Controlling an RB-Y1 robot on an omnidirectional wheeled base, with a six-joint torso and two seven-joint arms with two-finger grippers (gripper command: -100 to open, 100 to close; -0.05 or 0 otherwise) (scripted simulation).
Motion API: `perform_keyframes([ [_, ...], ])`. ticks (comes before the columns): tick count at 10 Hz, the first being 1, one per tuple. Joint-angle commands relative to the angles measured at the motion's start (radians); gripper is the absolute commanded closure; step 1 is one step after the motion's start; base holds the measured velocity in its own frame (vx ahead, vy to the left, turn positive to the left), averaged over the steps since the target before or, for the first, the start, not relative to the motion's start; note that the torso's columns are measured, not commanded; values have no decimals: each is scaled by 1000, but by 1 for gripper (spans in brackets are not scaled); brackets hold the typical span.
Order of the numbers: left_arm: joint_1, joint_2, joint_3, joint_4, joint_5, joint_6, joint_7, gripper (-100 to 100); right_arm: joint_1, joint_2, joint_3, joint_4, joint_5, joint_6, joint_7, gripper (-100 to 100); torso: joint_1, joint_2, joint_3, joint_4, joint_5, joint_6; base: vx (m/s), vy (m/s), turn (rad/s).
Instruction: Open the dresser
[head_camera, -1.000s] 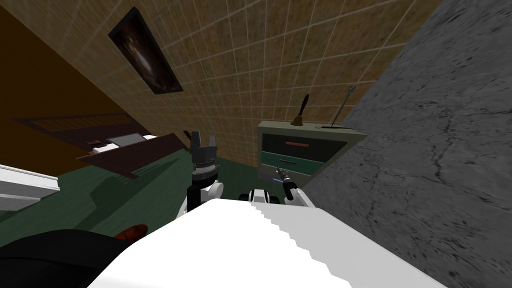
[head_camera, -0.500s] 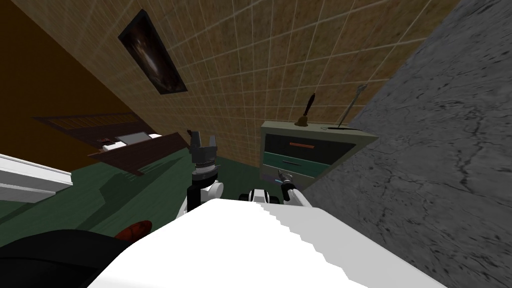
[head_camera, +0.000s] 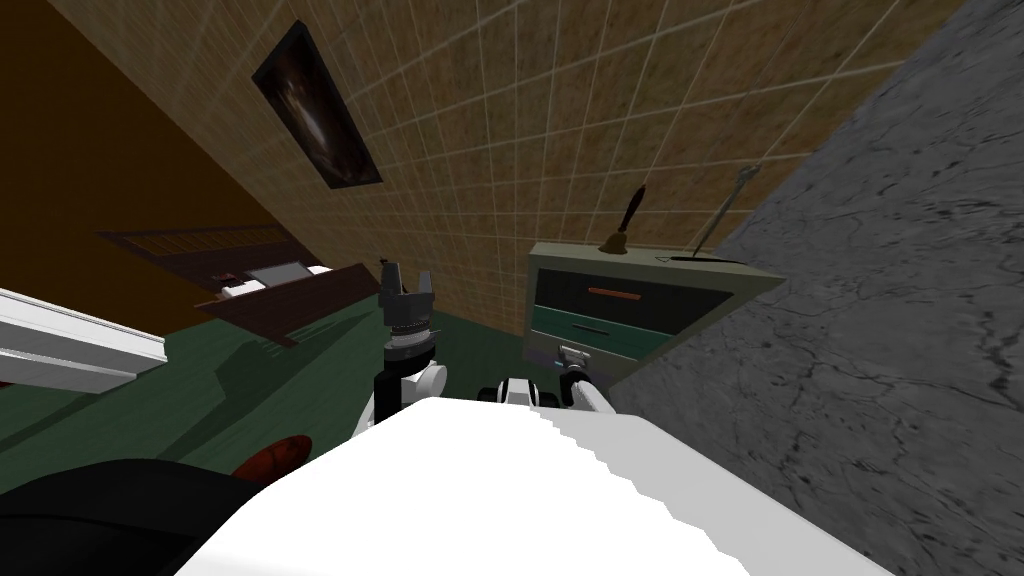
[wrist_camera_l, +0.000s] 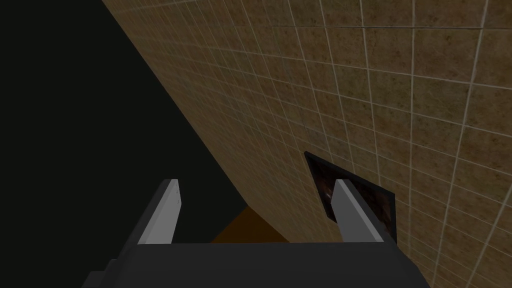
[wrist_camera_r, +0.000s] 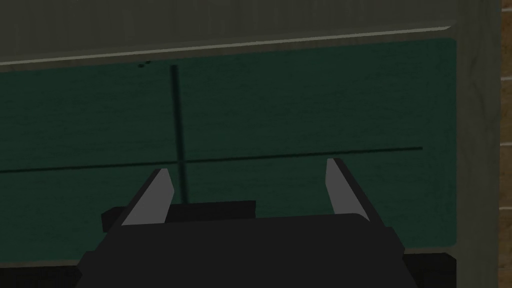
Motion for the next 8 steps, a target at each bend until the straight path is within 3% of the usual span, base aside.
perform_keyframes([
  [1, 0, 0, 0, 0, 0, 0, 0, 0, -17, -18, 31, 71, 81, 67, 7, -100, 0, -1, -1, 0, 0, 0, 35, 54, 49],
  [2, 0, 0, 0, 0, 0, 0, 0, 0, -17, -18, 31, 71, 109, 82, 7, -100, 1, -1, -1, 0, 0, 0, 33, 44, 31],
  [3, 0, 0, 0, 0, 0, 0, 0, 0, -29, -28, 51, 115, 135, 115, 5, -100, 1, -1, -1, 0, 0, 0, 38, 47, 53],
  [5, 0, 0, 0, 0, 0, 0, 0, 0, -29, -28, 51, 122, 179, 130, 5, -100, 0, 0, 0, 0, 0, 0, 30, 29, 11],
  [6, 0, 0, 0, 0, 0, 0, 0, 0, -40, -41, 70, 172, 217, 177, 3, -100, -1, 1, 0, 0, 0, 0, 22, 36, 51],
  [7, 0, 0, 0, 0, 0, 0, 0, 0, -40, -41, 70, 173, 241, 177, 3, -100, 0, 0, 0, 0, 0, 0, 25, 32, 21],
  [8, 0, 0, 0, 0, 0, 0, 0, 0, -50, -54, 88, 210, 269, 219, 1, -100, 0, 0, 0, 0, 0, 0, 43, 38, 28],
])
